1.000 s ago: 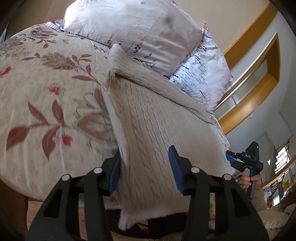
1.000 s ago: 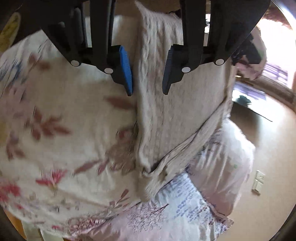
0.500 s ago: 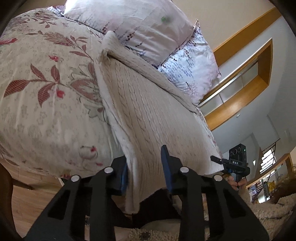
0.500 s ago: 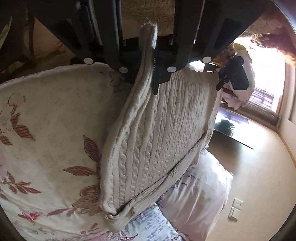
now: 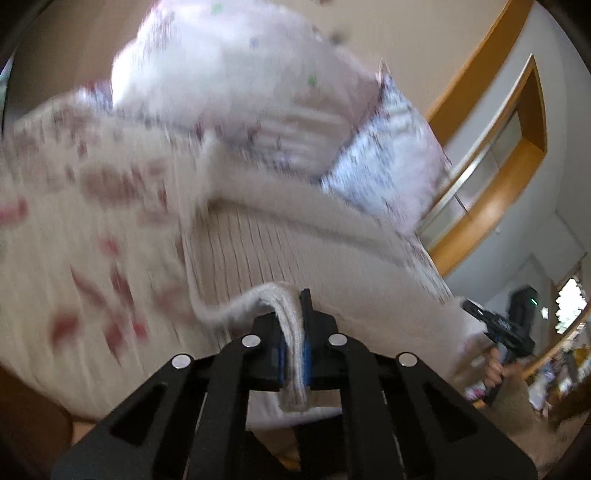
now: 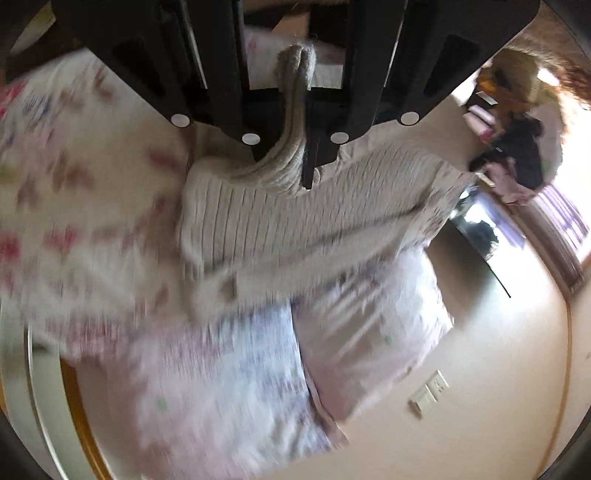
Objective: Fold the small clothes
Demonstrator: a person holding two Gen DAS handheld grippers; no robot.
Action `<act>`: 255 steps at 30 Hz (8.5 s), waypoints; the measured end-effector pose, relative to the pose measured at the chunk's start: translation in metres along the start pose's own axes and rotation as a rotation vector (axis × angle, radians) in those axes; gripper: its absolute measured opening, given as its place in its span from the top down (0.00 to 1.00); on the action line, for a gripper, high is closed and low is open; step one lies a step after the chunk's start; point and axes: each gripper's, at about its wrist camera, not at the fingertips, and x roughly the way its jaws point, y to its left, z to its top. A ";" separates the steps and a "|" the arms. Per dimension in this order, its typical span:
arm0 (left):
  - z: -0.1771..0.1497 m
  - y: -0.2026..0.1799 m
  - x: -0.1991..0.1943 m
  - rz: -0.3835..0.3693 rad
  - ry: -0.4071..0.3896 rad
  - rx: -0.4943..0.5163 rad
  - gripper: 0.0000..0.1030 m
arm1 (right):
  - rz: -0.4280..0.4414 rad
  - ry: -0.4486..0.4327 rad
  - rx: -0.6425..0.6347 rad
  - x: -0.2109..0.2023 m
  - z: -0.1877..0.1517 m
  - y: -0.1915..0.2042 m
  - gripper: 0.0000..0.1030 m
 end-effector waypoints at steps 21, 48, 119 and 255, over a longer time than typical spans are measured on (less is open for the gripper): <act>0.174 0.023 0.170 0.274 -0.074 -0.005 0.94 | -0.282 -0.117 -0.077 0.146 0.131 -0.023 0.93; 0.177 0.060 0.183 0.254 0.026 -0.125 0.42 | -0.305 0.007 0.186 0.163 0.144 -0.082 0.58; 0.135 0.100 0.169 0.124 0.163 -0.301 0.39 | -0.295 0.181 -0.176 0.182 0.065 0.036 0.47; 0.067 -0.114 0.262 -0.239 0.414 -0.101 0.45 | -0.228 0.189 0.264 0.117 0.085 -0.107 0.77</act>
